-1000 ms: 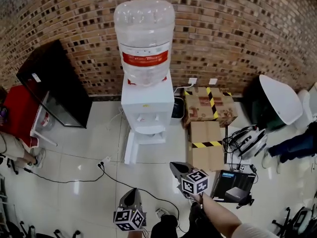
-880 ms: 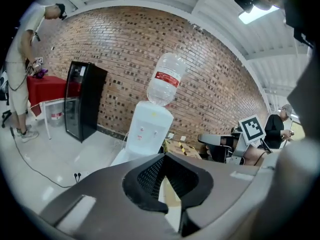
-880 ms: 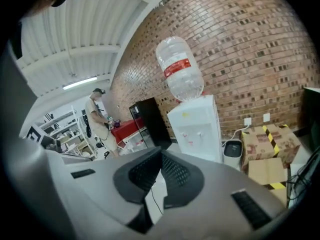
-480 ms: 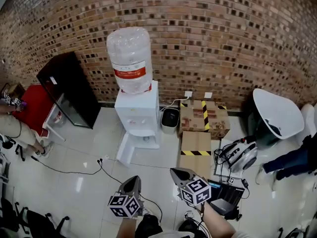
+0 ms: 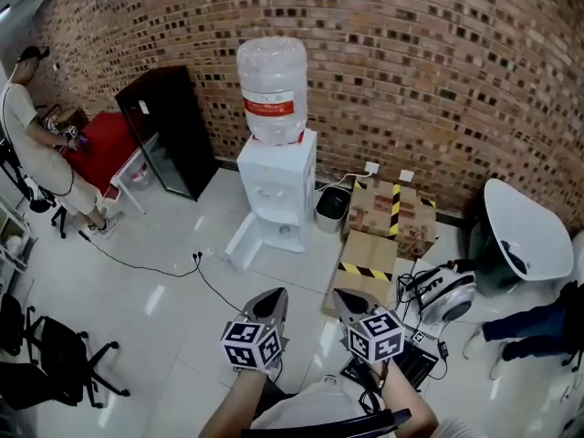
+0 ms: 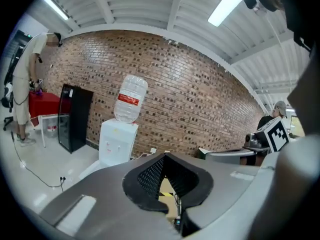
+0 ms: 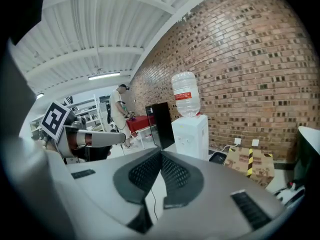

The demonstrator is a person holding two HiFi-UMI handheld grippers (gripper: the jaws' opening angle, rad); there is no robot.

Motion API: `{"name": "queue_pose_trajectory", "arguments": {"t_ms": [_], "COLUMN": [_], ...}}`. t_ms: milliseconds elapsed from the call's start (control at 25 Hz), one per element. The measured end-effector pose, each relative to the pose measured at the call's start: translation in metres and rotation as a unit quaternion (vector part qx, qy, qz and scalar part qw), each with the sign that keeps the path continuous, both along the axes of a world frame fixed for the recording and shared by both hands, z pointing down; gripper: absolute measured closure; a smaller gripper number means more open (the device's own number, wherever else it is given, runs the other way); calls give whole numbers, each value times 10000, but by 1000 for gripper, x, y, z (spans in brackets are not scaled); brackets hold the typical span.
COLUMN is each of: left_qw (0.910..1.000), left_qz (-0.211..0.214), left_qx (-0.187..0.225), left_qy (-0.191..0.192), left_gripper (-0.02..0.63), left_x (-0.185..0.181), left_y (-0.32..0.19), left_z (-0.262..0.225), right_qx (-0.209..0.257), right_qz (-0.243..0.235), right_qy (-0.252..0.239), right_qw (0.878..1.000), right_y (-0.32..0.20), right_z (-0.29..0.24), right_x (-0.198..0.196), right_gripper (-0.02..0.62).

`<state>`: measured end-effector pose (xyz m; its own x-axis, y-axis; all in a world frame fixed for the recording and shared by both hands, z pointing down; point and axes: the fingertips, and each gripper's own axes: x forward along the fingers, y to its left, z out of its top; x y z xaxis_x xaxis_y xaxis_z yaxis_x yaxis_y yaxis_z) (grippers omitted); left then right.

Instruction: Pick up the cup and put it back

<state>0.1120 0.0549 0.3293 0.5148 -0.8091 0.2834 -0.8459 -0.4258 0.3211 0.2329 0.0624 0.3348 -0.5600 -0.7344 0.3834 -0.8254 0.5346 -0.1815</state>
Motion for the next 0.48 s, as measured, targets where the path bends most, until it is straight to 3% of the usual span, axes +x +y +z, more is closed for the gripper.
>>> {"name": "queue_pose_trajectory", "arguments": {"t_ms": [480], "left_qw": [9999], "left_qz": [97], "left_qx": [98], "left_qy": [101], "left_gripper": [603], "left_x": [-39], "left_y": [11], "left_z": [-14], "right_qx": [121], "right_qz": [143], "right_qy": [68], "right_qw": [9998], "right_y": [8], "right_z": [-13], "right_x": [-48], "right_gripper": [584]}}
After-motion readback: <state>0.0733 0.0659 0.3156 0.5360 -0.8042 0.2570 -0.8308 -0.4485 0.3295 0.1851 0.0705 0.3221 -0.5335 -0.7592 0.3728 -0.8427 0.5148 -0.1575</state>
